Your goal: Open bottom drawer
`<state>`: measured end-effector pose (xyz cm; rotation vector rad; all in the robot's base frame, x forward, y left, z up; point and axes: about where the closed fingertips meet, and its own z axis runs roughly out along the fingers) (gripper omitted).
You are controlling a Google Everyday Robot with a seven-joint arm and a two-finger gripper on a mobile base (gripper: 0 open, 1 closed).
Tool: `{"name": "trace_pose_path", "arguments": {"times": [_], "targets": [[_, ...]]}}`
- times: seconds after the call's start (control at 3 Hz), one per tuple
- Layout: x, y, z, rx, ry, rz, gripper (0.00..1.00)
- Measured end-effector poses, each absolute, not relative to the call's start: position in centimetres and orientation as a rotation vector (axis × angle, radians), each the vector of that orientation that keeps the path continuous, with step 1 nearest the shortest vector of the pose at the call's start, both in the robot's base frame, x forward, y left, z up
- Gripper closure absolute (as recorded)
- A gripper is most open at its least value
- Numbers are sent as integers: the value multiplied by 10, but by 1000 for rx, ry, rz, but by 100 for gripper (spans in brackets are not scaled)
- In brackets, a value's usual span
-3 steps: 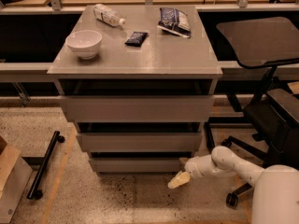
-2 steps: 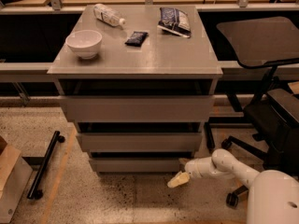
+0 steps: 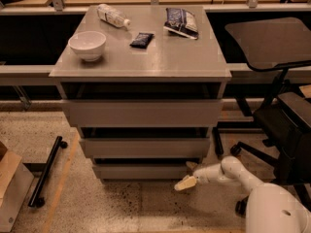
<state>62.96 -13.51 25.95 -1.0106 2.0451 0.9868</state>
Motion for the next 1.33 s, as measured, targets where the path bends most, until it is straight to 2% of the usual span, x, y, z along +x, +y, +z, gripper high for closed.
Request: {"name": "trace_pose_path", "arguments": {"times": [0.67,1.0,1.33], "targets": [[657,-121,245,-1012,2014,1020,0],[660,-114,228,-1007,2031,1051,18],[661,-114,233,-1007,2032,1052,41]]}}
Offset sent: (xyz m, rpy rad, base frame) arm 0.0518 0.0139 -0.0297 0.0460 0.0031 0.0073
